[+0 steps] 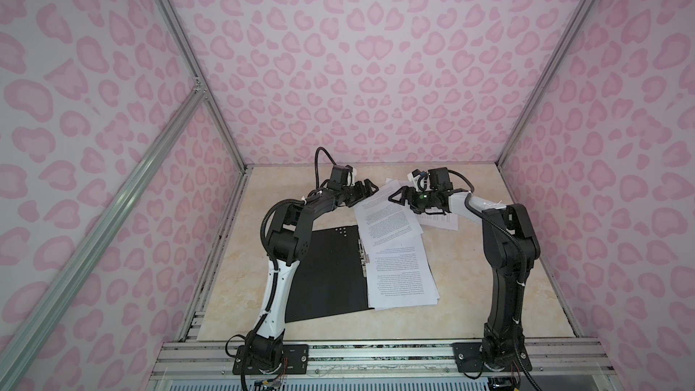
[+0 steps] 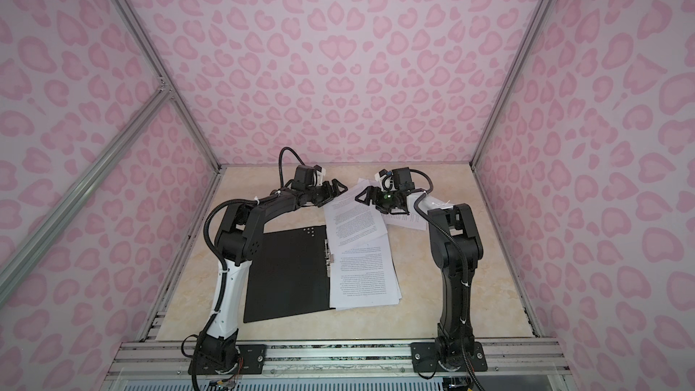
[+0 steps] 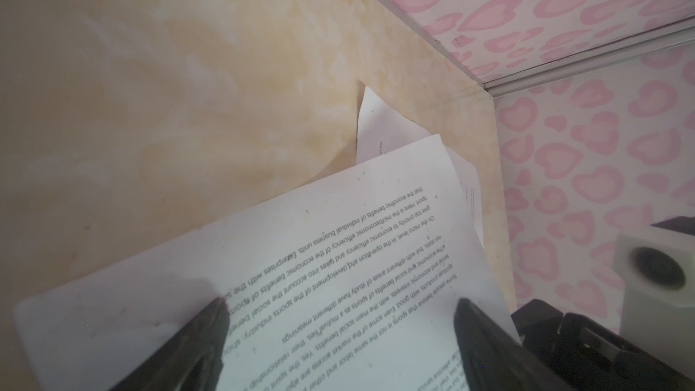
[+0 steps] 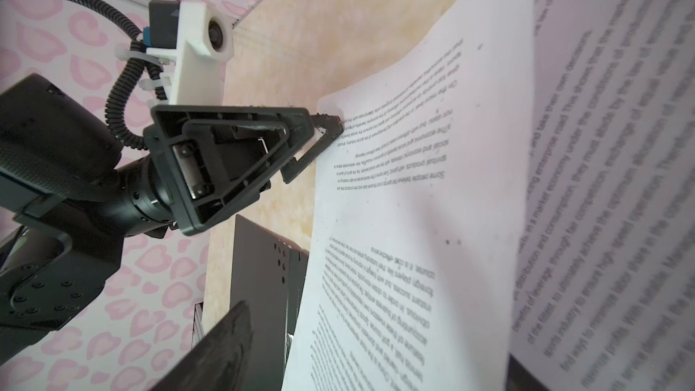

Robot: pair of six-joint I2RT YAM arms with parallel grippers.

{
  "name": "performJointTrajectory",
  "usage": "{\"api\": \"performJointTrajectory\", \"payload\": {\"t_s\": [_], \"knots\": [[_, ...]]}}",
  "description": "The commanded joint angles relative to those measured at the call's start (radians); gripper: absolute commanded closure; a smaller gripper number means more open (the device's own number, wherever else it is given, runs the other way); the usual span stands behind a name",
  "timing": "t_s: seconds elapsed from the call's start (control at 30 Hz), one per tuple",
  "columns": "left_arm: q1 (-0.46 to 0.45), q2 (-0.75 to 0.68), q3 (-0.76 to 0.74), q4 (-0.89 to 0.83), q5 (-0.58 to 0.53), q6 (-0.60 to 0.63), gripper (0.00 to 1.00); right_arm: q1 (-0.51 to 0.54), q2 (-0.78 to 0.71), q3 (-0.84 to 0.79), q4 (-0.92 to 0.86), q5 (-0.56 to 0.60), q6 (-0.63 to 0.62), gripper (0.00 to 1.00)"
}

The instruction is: Put the files into the folder

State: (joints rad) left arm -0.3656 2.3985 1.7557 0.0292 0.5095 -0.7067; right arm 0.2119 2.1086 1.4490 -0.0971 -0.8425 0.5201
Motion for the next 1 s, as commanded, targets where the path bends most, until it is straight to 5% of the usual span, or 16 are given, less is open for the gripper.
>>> {"api": "performJointTrajectory", "payload": {"t_s": [0.0, 0.17, 0.3, 0.33, 0.47, 0.67, 0.97], "knots": [[0.001, 0.001, -0.013, -0.162, -0.005, 0.000, 0.05, -0.003, 0.029, 0.022, -0.034, -0.009, -0.017, 0.28], [0.004, -0.006, -0.012, -0.162, -0.001, 0.002, 0.05, -0.009, 0.052, 0.027, -0.054, 0.009, -0.015, 0.53], [0.009, -0.032, 0.010, -0.167, 0.015, 0.032, 0.05, -0.008, 0.046, 0.056, -0.066, 0.014, -0.012, 0.97], [0.009, -0.049, 0.018, -0.168, 0.022, 0.047, 0.05, -0.005, 0.039, 0.062, -0.071, 0.023, -0.011, 1.00], [0.004, -0.174, 0.012, -0.127, 0.012, 0.161, 0.04, -0.003, 0.021, 0.059, -0.071, 0.038, 0.003, 1.00], [-0.018, -0.434, -0.114, 0.066, -0.146, 0.418, 0.03, 0.001, -0.006, 0.057, -0.015, 0.031, 0.067, 1.00], [-0.030, -0.787, -0.629, 0.741, -0.410, 0.563, 0.02, 0.020, -0.111, -0.017, 0.075, 0.026, 0.154, 1.00]]}}
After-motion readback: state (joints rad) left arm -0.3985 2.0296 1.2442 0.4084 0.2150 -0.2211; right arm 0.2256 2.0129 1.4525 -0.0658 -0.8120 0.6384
